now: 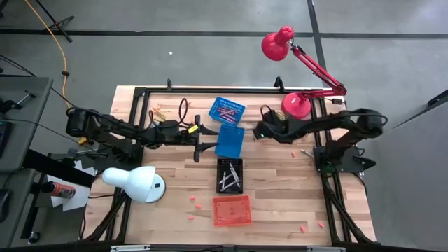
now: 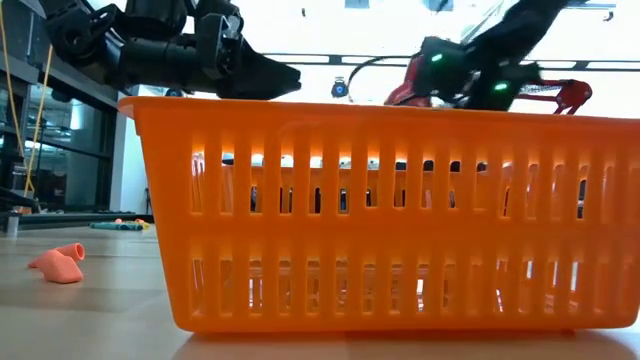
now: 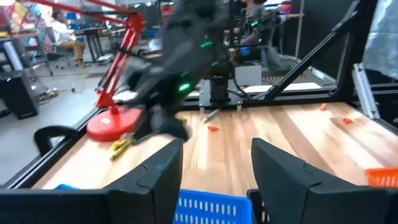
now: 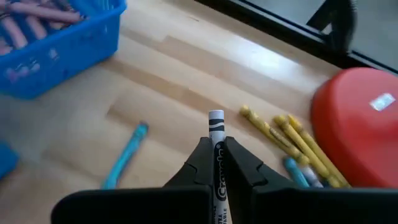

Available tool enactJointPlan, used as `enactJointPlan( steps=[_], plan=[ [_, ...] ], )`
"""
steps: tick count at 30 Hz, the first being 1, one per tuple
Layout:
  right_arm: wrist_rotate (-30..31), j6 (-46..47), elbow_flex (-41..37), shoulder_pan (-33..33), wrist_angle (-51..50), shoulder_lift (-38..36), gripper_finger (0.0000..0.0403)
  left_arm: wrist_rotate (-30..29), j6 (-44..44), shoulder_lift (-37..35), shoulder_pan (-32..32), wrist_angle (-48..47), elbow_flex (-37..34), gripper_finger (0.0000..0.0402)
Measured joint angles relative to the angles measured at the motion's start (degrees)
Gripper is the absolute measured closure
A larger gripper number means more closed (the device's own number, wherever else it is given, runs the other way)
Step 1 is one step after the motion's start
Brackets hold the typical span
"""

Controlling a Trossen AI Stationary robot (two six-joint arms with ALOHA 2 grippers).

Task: Sort crayons
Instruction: Put the white crayon into the black bin

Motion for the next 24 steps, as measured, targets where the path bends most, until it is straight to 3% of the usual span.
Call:
enactJointPlan(
  steps=[4,7,11,16,19,24],
  plan=[
    [2.79,2.15,-7.73,6.05,6.42,-5.70,0.0402,-2.50,-0.43,-1.92,0.00,-4.01,-0.01,0.0224],
    [2.43,-0.45,-14.55,10.11,17.64,-9.61,0.0402,-3.20,-1.44,-3.91,0.00,-5.44,0.04,0.0224],
    [-1.33,-11.31,-23.04,13.56,45.56,-12.15,0.0402,-3.51,-2.80,-6.15,0.00,-4.77,0.04,0.0224],
    [-13.86,-29.10,-27.15,14.11,76.84,-11.17,0.0402,-3.57,-2.88,-7.09,-0.07,-4.57,0.04,0.0224],
    [-21.59,-39.57,-25.42,14.11,82.24,-10.43,0.0402,-3.55,-2.86,-7.00,-0.07,-3.89,0.04,0.0224],
    [-26.26,-50.19,-19.78,14.11,77.17,-10.19,0.0402,-3.55,-2.86,-6.92,-0.07,-3.88,0.04,0.0224]
  ],
)
